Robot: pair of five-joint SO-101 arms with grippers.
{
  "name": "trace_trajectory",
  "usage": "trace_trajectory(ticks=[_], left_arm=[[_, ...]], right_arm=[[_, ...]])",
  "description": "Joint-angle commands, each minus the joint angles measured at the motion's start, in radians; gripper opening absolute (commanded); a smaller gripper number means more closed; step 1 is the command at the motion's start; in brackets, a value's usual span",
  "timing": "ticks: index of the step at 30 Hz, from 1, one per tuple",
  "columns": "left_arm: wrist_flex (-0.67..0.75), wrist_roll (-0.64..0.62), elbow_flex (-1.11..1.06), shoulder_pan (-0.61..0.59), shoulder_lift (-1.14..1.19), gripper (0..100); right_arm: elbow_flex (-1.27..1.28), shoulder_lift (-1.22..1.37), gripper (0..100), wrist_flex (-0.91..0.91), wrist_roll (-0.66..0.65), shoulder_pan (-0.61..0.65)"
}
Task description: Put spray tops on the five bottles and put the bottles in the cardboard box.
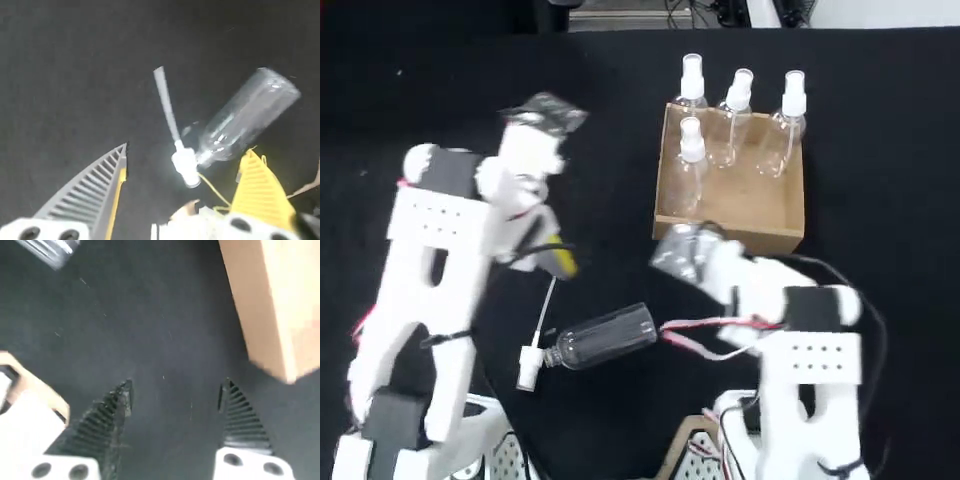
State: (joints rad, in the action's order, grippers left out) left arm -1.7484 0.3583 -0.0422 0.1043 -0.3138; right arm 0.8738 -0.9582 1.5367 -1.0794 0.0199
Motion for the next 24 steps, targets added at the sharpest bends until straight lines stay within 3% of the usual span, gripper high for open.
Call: trace_trajectory(ticks=[1,5,10,16,24], left_arm=[[-0.009,0.008,-0.125,-0.196,-0.064,33],[-0.008,0.009,-0.185,-0.378,-0.032,33],[0.043,0.002,-0.193,-0.63,0.003,33],[0.086,0.009,-0.193,-0.845,0.049,33],[0.087,0.069,-0.193,-0.878,0.132,33]], right_arm=[[-0.068,0.01,27.0,0.015,0.103,0.295],[-0.067,0.01,33.2,-0.012,0.207,0.577],[-0.018,0.071,33.5,-0.157,0.253,0.773],[-0.047,0.318,38.2,-0.279,0.273,0.861],[-0.071,0.484,41.0,-0.305,0.112,0.902]])
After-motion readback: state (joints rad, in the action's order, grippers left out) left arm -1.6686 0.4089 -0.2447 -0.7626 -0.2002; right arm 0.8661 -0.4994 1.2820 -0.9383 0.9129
